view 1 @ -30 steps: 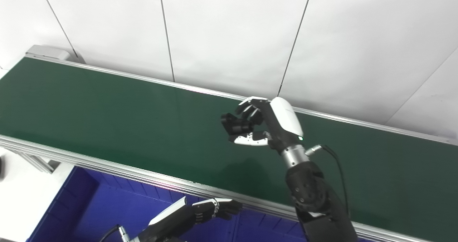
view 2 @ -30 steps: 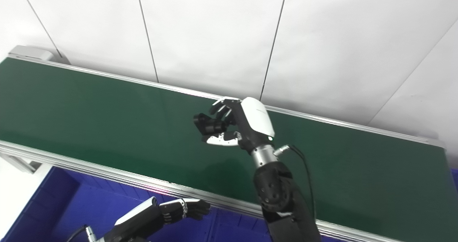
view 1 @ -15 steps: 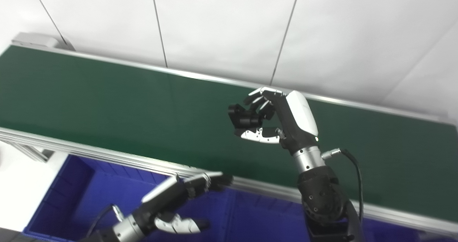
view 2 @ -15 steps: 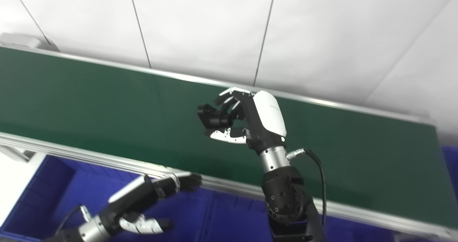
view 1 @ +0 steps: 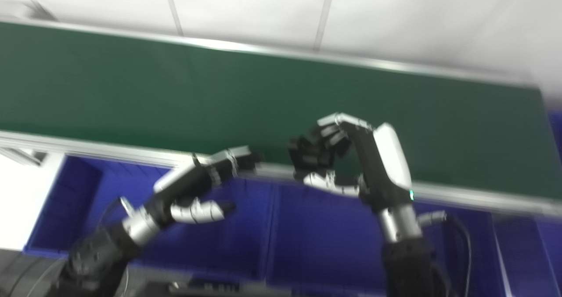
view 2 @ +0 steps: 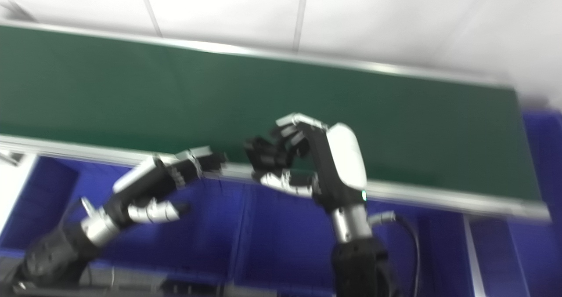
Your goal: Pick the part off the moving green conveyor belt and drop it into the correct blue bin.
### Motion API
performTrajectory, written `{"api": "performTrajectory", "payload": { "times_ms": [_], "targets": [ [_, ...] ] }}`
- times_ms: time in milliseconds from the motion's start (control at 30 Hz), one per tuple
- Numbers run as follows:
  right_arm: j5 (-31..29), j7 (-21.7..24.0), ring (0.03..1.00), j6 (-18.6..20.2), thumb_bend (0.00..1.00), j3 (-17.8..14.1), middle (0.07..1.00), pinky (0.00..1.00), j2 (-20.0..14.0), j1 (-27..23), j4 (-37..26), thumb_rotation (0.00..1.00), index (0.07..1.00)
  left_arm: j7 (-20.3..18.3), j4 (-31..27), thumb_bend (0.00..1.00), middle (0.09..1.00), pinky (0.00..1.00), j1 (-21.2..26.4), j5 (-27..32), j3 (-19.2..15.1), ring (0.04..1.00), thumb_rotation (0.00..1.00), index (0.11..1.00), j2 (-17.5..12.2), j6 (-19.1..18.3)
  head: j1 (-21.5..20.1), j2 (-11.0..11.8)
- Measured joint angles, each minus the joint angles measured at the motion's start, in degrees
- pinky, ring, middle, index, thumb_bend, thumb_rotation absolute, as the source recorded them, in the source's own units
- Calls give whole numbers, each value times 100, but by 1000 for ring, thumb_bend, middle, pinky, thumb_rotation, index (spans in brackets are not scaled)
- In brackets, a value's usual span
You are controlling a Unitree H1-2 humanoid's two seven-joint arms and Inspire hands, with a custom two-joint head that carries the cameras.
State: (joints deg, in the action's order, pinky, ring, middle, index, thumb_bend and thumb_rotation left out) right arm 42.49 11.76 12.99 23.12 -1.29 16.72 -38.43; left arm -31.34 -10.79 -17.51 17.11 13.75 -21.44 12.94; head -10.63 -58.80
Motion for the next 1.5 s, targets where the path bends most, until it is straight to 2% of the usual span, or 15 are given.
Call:
{"api": "performTrajectory", "payload": {
  "times_ms": [267, 433, 767, 800, 833, 900, 967, 1000, 1033, 1133, 1200, 1267, 1333, 1400, 1500],
  "targets": [
    [-129, -211, 399, -34, 513, -106, 506, 371, -170, 581, 486, 0, 533, -135, 79, 324, 898, 916, 190, 123, -82, 909, 465, 870, 25, -68, 132, 44],
    [-91, -230, 382, -44, 511, 6, 488, 356, -274, 587, 738, 0, 549, -146, 29, 326, 897, 917, 172, 123, -126, 909, 456, 872, 24, -121, 158, 44],
    [1076, 66, 395, 118, 511, 482, 480, 453, -380, 267, 1742, 0, 556, -171, 22, 321, 895, 913, 145, 123, -169, 907, 451, 868, 23, -133, 105, 53],
    [1273, 184, 511, 257, 537, 520, 486, 509, -362, 189, 1855, 0, 660, -171, 21, 320, 895, 914, 143, 123, -171, 908, 450, 868, 23, -136, 114, 53],
    [1482, 375, 620, 433, 667, 548, 637, 575, -338, 107, 1986, 1, 751, -171, 19, 321, 894, 915, 146, 123, -171, 908, 444, 867, 24, -141, 132, 27],
    [1807, 873, 716, 841, 703, 573, 755, 633, -298, -79, 2121, 72, 801, -168, -9, 323, 893, 919, 143, 124, -171, 909, 427, 865, 25, -191, 167, 18],
    [2037, 1160, 742, 1062, 695, 558, 783, 643, -263, -214, 2076, 208, 798, -152, -56, 319, 893, 920, 103, 124, -176, 909, 408, 865, 25, -266, 176, 9],
    [2141, 1298, 743, 1122, 695, 560, 785, 644, -245, -256, 1993, 214, 798, -149, -93, 319, 893, 920, 76, 124, -177, 909, 407, 865, 24, -288, 176, 9],
    [2209, 1405, 645, 1176, 684, 561, 699, 559, -225, -272, 1900, 282, 780, -149, -134, 317, 894, 921, 53, 124, -175, 910, 408, 867, 25, -293, 158, 9],
    [2720, 1770, 525, 1315, 663, 549, 590, 440, -92, -172, 1473, 413, 729, -153, -174, 321, 895, 918, 33, 124, -181, 910, 431, 868, 26, -292, 132, -9],
    [3168, 1999, 665, 1333, 649, 441, 690, 587, 43, -110, 977, 458, 737, -153, -173, 310, 895, 915, 35, 124, -192, 908, 428, 868, 27, -291, 105, -9],
    [3430, 2202, 680, 1337, 634, 276, 701, 609, 180, -87, 451, 446, 729, -154, -173, 308, 895, 917, 36, 124, -191, 908, 427, 868, 29, -291, 114, -18],
    [3249, 2214, 643, 1318, 553, 153, 681, 573, 244, -7, 91, 382, 698, -155, -174, 315, 895, 920, 36, 124, -190, 908, 452, 869, 38, -290, 123, -18],
    [2493, 1891, 647, 1121, 454, -20, 692, 567, 230, 150, -172, 388, 693, -155, -173, 318, 895, 921, 32, 122, -188, 907, 463, 869, 47, -290, 123, -18],
    [1220, 1331, 698, 699, 400, -265, 738, 612, 95, 499, -247, 485, 719, -153, -167, 315, 895, 922, 19, 122, -188, 907, 448, 868, 49, -290, 105, -9]
  ]
}}
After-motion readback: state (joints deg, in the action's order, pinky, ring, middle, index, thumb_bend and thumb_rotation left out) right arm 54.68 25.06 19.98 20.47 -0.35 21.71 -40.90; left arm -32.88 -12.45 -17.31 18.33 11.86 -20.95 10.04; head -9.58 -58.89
